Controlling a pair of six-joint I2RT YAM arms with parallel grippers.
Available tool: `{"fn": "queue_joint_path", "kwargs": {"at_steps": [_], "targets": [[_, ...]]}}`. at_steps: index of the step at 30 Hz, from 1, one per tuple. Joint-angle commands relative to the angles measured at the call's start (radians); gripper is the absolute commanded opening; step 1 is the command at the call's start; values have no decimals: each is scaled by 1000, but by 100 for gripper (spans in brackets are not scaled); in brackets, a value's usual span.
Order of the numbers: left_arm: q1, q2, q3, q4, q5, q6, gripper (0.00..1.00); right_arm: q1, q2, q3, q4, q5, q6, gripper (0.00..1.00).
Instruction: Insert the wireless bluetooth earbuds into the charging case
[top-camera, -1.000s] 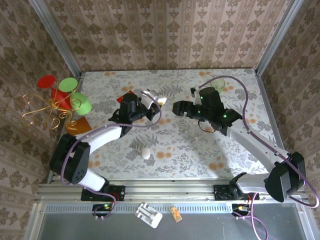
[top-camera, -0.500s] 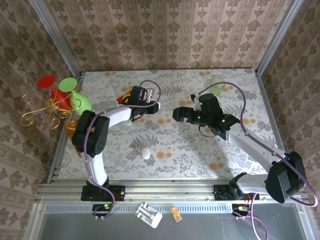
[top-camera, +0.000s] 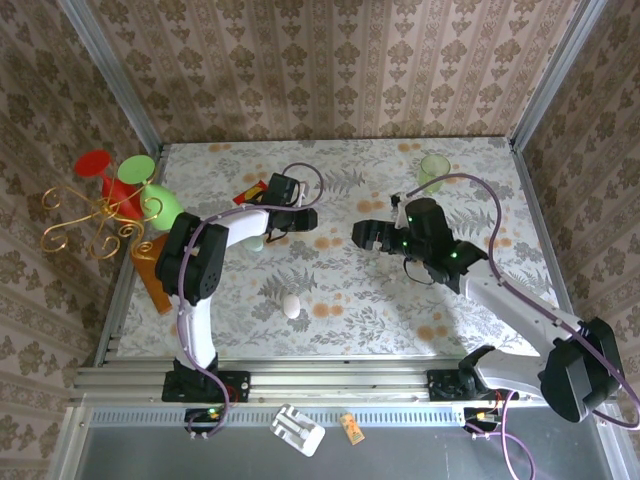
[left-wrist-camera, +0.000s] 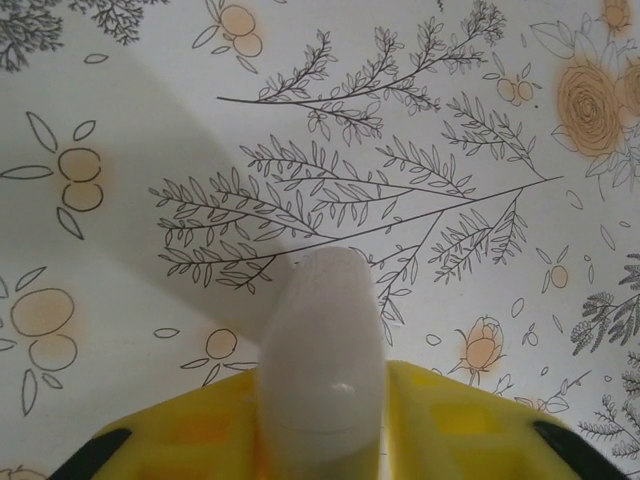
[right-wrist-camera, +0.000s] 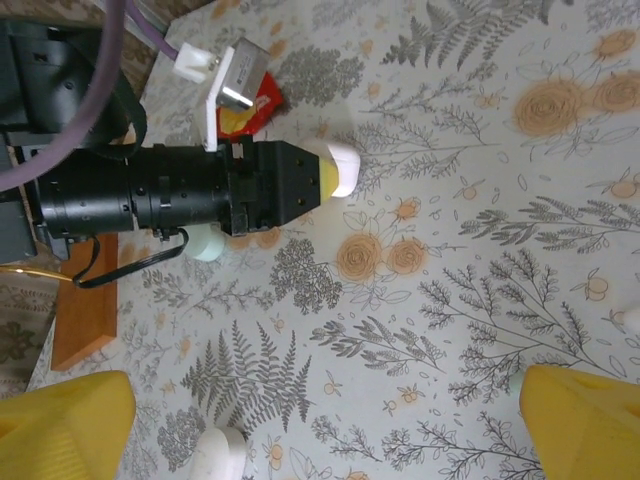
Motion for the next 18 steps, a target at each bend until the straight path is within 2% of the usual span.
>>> {"fn": "queue_joint_path", "kwargs": {"at_steps": [1, 7, 13, 18], "targets": [[4, -52, -12, -29, -21, -7, 43, 0, -34, -13, 55, 45, -20, 100], [-5, -164, -55, -41, -70, 17, 63, -1, -6, -3, 54, 28, -27, 100], [-41, -307, -140, -10, -152, 94, 82, 4, 40, -16, 135, -59, -57, 100], [-68, -428, -194, -56, -256, 141, 83, 27, 111, 20, 114, -66, -95, 100]]}}
